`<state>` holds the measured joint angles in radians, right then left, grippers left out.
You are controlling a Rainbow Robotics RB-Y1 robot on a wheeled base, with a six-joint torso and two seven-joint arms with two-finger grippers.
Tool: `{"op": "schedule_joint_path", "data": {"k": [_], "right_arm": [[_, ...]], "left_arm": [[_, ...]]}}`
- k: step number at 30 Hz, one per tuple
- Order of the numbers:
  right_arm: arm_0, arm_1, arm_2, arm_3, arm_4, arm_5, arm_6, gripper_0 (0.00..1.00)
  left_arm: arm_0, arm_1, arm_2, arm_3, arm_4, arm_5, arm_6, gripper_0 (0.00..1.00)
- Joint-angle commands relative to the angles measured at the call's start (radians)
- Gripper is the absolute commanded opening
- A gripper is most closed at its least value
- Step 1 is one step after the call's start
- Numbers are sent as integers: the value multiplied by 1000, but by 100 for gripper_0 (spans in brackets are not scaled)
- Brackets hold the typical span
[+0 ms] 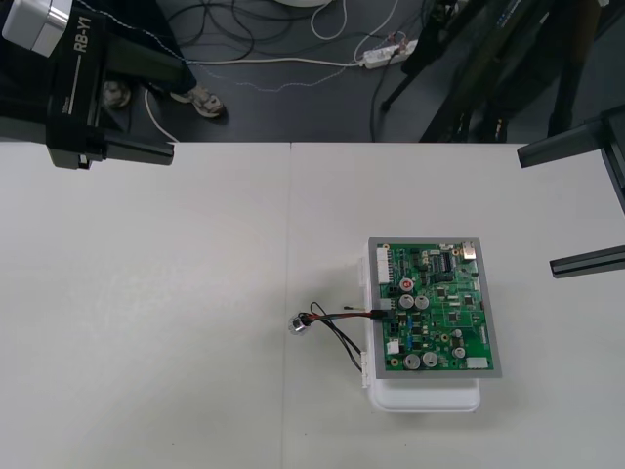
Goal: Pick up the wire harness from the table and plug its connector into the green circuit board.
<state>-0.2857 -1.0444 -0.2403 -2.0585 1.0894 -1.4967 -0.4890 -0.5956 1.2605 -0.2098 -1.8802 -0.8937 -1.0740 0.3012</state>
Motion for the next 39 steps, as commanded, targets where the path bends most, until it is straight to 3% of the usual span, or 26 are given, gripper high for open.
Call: {"op": "schedule_joint_path", "data": {"k": [1,39], "right_arm": [[3,23,-37,-5,-49,-36,26,100],[11,24,-40,6,-97,-73,44,100]], "left_arm": [[-36,-15,23,-30,2,48,-10,79],[-36,-15,23,-30,2,48,-10,80]]}}
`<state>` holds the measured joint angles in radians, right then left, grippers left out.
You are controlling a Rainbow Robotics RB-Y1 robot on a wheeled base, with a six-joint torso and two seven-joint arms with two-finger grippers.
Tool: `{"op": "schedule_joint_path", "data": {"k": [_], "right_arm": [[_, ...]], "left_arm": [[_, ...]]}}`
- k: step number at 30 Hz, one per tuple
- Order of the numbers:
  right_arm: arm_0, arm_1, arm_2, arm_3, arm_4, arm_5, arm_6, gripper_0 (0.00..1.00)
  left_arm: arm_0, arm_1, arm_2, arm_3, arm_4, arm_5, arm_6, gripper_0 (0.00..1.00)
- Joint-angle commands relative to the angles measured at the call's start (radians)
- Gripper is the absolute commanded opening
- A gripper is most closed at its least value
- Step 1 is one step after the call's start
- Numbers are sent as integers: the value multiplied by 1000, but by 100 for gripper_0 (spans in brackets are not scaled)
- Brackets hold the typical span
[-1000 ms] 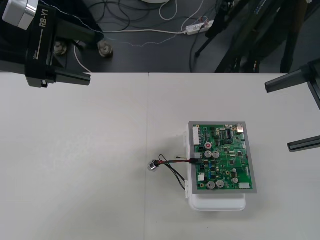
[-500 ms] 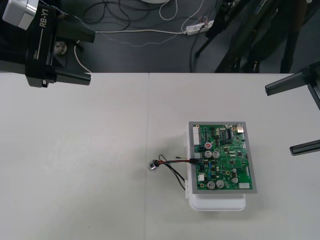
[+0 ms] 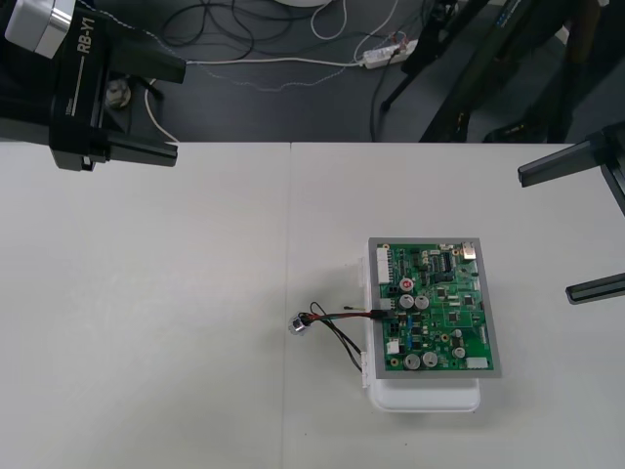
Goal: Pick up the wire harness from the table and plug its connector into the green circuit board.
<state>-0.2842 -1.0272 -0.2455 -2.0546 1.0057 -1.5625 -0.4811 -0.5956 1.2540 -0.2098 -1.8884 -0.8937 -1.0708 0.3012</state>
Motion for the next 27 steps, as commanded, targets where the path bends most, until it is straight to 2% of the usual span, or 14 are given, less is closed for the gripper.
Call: {"op": "schedule_joint_path", "data": {"k": [1,27], "right_arm": [[10,7,-35,2,-13,-7,36,100],[10,7,-35,2,-13,-7,36,100]], "left_arm": [[-36,-8,23,-21,2,45,-10,80],[-36,-8,23,-21,2,45,-10,80]]}}
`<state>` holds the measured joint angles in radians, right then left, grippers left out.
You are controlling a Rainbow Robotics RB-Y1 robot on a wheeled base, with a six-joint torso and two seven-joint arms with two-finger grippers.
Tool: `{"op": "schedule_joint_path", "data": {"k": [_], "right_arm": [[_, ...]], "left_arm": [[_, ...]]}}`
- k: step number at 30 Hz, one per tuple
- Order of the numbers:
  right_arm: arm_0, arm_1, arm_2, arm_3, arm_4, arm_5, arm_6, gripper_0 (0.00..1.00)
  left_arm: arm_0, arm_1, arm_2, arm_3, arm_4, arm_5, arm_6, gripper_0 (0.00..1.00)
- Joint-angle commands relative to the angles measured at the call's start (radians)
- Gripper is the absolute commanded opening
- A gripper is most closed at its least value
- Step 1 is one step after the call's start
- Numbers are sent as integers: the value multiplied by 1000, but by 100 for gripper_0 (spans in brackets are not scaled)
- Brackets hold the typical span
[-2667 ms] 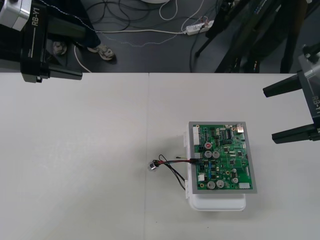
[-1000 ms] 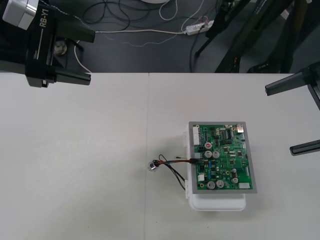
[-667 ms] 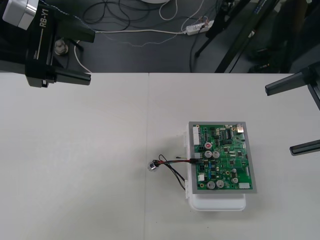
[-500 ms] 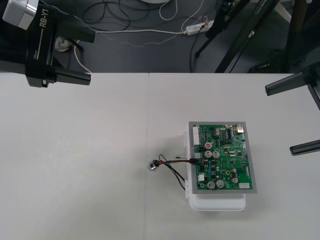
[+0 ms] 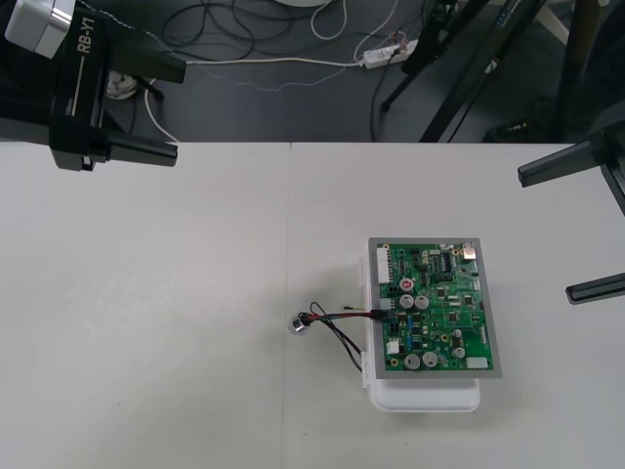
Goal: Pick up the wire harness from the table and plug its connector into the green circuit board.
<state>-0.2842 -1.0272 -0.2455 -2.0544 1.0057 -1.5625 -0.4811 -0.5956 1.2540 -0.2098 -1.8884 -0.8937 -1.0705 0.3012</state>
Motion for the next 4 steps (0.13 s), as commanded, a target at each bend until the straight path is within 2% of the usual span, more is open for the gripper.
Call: {"op": "schedule_joint_path", "data": {"k": [1,4], "right_arm": [[10,7,-35,2,-13,-7,36,100],[10,7,-35,2,-13,-7,36,100]], "left_arm": [[-36,-8,23,-21,2,44,-10,80],[-36,-8,23,-21,2,44,-10,80]]}}
